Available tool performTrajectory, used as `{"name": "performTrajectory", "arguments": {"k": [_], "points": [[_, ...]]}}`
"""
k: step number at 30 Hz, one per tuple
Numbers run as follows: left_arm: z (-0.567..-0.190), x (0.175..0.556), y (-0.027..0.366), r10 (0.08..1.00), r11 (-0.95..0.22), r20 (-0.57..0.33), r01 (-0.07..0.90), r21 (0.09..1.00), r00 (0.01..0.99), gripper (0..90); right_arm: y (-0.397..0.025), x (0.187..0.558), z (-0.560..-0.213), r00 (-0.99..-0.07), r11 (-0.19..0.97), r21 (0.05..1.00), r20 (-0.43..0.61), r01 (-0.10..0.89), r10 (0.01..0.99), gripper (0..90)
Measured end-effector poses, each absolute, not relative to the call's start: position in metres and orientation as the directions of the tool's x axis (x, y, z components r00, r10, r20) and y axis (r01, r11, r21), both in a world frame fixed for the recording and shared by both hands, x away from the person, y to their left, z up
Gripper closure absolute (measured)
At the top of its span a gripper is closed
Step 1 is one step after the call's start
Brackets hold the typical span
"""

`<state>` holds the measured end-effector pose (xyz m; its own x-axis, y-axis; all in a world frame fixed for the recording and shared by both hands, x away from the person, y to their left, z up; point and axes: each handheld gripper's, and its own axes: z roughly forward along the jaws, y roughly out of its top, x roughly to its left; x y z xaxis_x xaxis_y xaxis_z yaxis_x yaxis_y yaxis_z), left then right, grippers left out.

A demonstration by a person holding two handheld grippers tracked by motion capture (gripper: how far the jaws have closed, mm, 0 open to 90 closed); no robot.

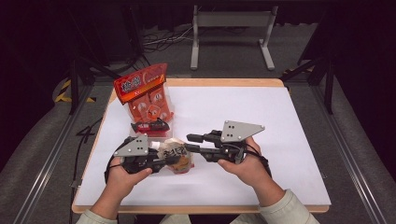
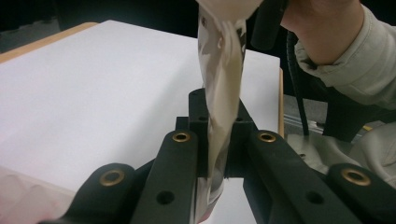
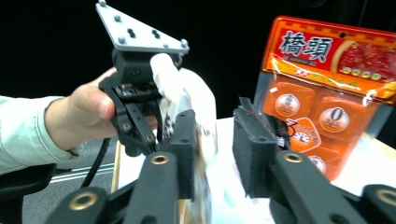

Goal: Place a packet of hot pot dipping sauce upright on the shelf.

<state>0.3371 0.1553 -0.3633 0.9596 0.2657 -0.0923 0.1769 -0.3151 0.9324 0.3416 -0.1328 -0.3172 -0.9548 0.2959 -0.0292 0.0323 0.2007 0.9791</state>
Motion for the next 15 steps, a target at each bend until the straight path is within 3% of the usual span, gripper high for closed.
{"name": "performTrajectory", "arguments": {"k": [2,15], "points": [[-0.36,0.338,0.159,0.275,-0.329,-0.086,0.177,0.928,0.958,84.9,-0.137,0.342,-0.316,-0.943,0.2,0.979,-0.031,0.039,0.332,60.7],[-0.35,0.346,0.183,0.348,-0.344,-0.065,0.192,0.919,0.935,84.8,-0.174,0.348,-0.309,-0.867,0.186,0.979,-0.021,0.083,0.498,46.3]]}}
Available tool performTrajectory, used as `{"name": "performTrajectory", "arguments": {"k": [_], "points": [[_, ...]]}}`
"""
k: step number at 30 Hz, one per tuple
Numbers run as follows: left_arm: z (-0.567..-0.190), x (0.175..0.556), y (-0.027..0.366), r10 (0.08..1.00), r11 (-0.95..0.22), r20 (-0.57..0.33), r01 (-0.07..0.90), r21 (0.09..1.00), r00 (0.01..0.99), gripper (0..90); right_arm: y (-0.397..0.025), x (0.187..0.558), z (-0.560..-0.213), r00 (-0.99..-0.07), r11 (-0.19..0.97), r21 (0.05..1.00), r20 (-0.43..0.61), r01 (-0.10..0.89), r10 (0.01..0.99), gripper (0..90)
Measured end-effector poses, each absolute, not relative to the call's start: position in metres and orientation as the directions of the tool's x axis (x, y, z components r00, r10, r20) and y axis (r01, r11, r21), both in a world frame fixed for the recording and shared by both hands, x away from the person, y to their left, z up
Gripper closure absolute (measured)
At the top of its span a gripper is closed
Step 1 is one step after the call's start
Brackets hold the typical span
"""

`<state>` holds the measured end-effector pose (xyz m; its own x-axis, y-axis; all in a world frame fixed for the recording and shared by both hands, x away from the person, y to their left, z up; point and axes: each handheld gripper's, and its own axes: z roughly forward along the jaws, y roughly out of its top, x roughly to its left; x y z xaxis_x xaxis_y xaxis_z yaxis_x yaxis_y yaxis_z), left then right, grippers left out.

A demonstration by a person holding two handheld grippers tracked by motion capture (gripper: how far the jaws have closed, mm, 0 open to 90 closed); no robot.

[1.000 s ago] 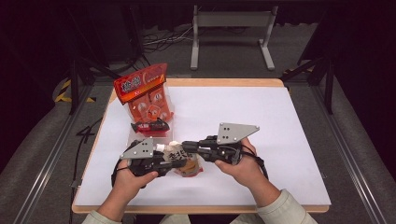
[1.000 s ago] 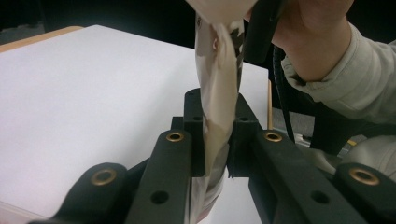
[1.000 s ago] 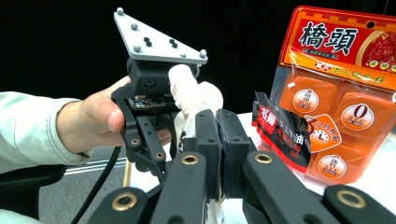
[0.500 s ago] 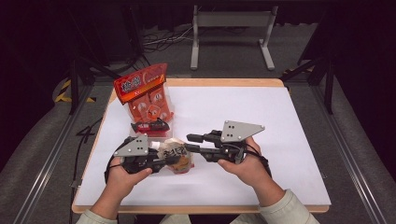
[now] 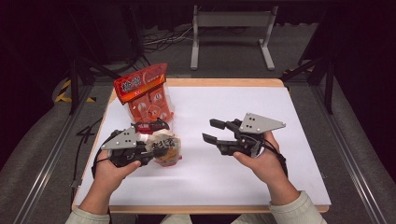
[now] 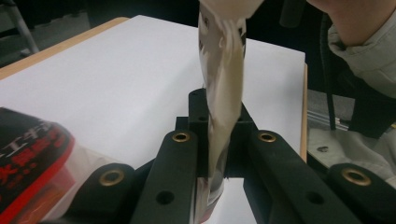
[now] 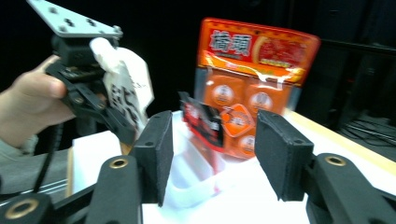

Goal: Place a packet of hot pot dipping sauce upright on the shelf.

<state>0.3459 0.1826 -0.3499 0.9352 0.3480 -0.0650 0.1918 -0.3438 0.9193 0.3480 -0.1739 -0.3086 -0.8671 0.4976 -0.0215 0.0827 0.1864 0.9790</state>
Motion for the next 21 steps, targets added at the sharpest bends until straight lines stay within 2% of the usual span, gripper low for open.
{"name": "performTrajectory", "arguments": {"k": [7,21], "points": [[-0.345,0.348,0.191,0.39,-0.346,-0.063,0.209,0.914,0.919,84.8,-0.193,0.351,-0.31,-0.825,0.194,0.976,-0.027,0.101,0.564,41.4],[-0.332,0.35,0.2,0.429,-0.313,-0.064,0.215,0.925,0.901,84.9,-0.226,0.359,-0.317,-0.753,0.215,0.966,-0.035,0.143,0.657,39.3]]}}
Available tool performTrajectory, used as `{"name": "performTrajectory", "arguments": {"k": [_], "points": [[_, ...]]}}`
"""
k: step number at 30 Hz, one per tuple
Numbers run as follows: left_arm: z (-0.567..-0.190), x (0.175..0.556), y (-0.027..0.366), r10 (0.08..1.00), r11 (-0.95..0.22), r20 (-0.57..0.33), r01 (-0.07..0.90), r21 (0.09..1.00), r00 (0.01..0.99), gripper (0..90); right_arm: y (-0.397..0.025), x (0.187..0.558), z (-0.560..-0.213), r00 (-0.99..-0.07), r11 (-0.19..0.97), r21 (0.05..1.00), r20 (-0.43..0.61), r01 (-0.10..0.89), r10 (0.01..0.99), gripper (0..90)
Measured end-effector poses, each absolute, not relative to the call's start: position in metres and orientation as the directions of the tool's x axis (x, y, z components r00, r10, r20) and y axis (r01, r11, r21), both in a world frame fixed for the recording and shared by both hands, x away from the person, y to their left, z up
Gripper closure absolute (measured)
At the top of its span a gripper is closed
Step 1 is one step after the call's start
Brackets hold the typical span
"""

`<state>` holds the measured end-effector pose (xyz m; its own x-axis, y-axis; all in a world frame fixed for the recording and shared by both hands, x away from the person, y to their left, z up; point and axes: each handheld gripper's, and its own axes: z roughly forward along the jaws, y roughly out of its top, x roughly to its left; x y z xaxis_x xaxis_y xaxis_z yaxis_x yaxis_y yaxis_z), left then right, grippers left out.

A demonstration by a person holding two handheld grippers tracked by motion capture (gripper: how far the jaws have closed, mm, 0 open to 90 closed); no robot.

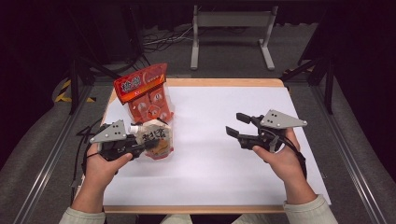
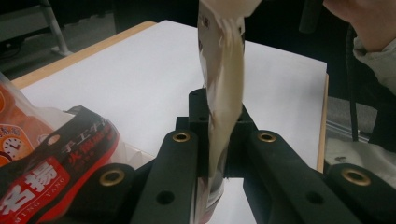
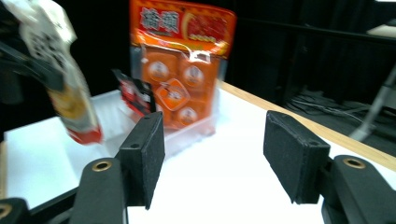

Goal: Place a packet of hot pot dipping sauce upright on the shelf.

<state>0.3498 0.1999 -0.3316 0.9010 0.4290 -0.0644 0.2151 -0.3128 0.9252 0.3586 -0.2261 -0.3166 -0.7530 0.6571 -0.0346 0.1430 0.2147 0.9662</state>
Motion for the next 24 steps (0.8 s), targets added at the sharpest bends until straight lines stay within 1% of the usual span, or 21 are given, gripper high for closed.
{"name": "performTrajectory", "arguments": {"k": [2,6,9,15,19,22,24], "points": [[-0.327,0.35,0.202,0.451,-0.309,-0.059,0.218,0.926,0.891,85.0,-0.235,0.361,-0.32,-0.726,0.22,0.962,-0.034,0.163,0.686,38.8],[-0.322,0.351,0.206,0.469,-0.313,-0.039,0.207,0.927,0.882,84.9,-0.242,0.363,-0.322,-0.706,0.226,0.959,-0.042,0.171,0.707,37.5],[-0.322,0.352,0.205,0.507,-0.324,-0.011,0.202,0.924,0.862,84.9,-0.246,0.365,-0.323,-0.689,0.24,0.955,-0.058,0.172,0.723,34.7],[-0.322,0.357,0.209,0.53,-0.327,0.012,0.191,0.926,0.848,84.9,-0.253,0.367,-0.325,-0.668,0.247,0.95,-0.059,0.19,0.742,32.7],[-0.324,0.359,0.212,0.547,-0.313,0.01,0.194,0.93,0.837,85.0,-0.255,0.367,-0.326,-0.663,0.25,0.948,-0.06,0.195,0.746,32.2],[-0.327,0.361,0.212,0.578,-0.329,0.056,0.169,0.929,0.814,85.1,-0.256,0.368,-0.327,-0.661,0.249,0.948,-0.058,0.2,0.748,32.0],[-0.327,0.362,0.212,0.583,-0.338,0.069,0.164,0.927,0.809,85.1,-0.255,0.368,-0.327,-0.661,0.249,0.947,-0.055,0.202,0.748,31.9]]}}
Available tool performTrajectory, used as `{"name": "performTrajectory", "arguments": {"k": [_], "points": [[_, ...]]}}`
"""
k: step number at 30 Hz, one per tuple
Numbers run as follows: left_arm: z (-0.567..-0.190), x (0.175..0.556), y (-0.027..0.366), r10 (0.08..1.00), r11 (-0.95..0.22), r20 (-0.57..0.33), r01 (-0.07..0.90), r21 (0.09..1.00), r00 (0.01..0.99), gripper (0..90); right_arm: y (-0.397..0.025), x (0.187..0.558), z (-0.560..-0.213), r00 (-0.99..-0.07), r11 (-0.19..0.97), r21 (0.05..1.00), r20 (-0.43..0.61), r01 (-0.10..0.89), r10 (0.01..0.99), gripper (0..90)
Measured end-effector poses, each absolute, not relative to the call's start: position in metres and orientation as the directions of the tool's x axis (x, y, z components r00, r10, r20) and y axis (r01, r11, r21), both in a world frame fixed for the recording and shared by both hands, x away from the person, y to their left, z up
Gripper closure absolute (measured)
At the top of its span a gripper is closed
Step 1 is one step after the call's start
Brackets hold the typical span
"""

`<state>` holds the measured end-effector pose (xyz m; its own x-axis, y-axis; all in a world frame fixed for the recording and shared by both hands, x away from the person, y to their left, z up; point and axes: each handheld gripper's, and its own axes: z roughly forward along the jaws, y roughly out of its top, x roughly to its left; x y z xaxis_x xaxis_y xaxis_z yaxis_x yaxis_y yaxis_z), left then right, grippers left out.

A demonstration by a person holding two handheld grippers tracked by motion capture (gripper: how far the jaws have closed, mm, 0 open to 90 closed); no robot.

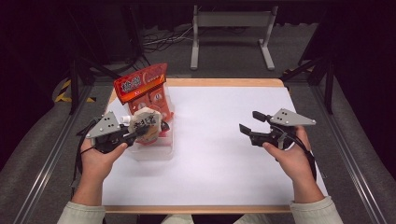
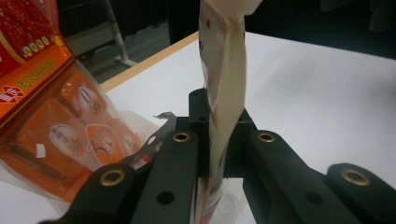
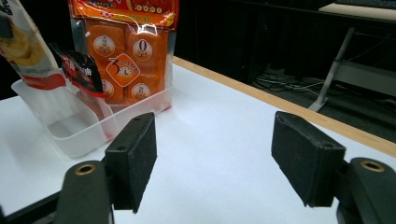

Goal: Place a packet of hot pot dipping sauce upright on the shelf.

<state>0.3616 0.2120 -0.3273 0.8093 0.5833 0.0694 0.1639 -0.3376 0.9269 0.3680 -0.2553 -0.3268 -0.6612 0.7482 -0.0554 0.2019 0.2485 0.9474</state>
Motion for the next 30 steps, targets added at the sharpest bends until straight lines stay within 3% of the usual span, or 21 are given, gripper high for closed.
{"name": "performTrajectory", "arguments": {"k": [30], "points": [[-0.374,0.386,0.217,0.525,-0.288,-0.117,0.305,0.908,0.843,84.9,-0.258,0.372,-0.329,-0.657,0.229,0.95,-0.034,0.212,0.753,28.5]]}}
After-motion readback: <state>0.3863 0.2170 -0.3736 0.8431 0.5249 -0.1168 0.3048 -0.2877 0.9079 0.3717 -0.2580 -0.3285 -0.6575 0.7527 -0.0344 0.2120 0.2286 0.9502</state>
